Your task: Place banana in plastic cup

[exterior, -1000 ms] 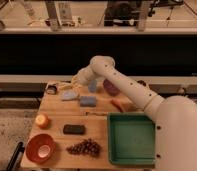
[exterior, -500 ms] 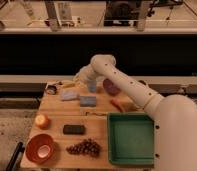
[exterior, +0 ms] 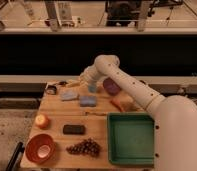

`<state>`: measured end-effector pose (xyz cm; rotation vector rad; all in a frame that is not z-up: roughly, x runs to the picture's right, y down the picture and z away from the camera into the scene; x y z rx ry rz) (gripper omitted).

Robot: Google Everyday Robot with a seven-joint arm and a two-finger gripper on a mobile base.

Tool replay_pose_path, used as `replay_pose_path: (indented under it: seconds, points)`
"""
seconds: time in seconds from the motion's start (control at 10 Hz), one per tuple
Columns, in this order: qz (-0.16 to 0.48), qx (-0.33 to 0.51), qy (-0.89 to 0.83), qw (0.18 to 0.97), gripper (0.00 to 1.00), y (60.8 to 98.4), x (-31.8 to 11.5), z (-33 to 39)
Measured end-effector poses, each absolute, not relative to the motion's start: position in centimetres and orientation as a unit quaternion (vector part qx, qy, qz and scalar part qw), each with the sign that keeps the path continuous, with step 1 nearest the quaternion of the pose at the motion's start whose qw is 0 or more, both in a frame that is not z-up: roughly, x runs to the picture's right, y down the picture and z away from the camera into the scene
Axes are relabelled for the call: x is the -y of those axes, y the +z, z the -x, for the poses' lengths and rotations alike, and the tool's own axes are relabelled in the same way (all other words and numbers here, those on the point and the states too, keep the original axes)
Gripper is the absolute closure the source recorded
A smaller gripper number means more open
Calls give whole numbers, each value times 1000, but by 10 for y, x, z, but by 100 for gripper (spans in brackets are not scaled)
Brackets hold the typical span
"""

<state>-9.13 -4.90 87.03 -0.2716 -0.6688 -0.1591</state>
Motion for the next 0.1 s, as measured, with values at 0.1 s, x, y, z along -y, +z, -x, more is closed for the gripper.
replay_pose_path:
  seconds: [0.1]
  points:
    - [134, 327, -75, 933, 100, 874, 50, 91]
